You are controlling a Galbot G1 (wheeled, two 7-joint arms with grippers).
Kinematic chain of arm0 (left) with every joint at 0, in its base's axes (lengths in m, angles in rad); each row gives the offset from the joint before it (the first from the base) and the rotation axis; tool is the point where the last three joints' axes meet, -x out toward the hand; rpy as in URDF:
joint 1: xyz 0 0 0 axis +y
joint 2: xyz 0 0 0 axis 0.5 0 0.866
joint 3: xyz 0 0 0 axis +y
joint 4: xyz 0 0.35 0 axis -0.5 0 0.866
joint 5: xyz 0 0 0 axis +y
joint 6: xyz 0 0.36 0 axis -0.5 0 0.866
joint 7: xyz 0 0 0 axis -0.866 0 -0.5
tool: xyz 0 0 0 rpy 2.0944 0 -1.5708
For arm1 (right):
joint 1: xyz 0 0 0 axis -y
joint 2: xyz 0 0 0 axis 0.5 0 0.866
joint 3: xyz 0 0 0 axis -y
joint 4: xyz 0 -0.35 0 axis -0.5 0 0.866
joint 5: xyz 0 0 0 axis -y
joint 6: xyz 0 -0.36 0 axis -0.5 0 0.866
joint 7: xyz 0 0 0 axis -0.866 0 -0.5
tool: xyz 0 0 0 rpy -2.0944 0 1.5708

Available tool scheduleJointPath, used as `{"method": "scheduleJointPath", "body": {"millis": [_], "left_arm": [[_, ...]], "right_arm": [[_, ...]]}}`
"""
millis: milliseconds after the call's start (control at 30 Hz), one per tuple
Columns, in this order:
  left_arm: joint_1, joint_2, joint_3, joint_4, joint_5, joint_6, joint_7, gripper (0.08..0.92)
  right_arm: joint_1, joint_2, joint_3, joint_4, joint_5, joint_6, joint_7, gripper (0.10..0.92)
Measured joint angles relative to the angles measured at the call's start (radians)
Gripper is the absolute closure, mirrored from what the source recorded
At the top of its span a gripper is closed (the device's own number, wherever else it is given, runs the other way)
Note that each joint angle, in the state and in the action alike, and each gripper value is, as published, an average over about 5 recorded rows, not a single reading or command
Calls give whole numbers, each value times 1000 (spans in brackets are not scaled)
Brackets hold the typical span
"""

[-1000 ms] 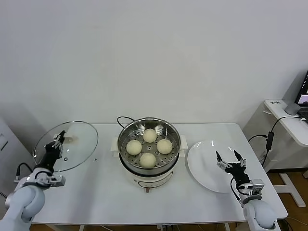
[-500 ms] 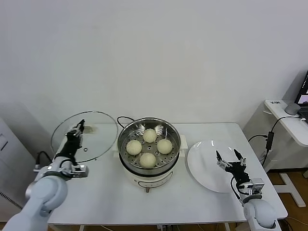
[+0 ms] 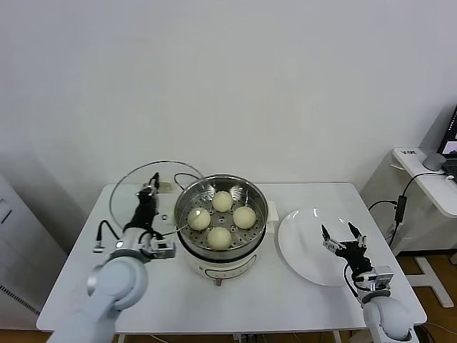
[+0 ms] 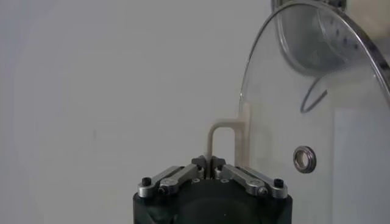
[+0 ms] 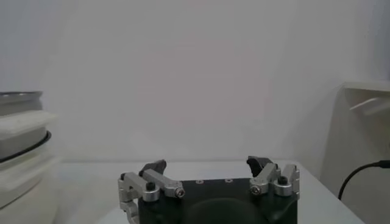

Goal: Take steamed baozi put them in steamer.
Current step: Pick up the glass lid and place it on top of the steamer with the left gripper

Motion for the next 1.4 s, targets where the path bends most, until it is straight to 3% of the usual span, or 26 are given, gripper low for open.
{"method": "scheduleJointPath", "body": {"millis": [900,1400], "left_arm": [[-90,-199,228,131,153,66,6,890],[-102,-250,257,178,165,72,-4,890]], "right_arm": [[-16,10,0,-7,-9,11,-6,203],[-19,14,0,-12,-18,14,-10,203]]}}
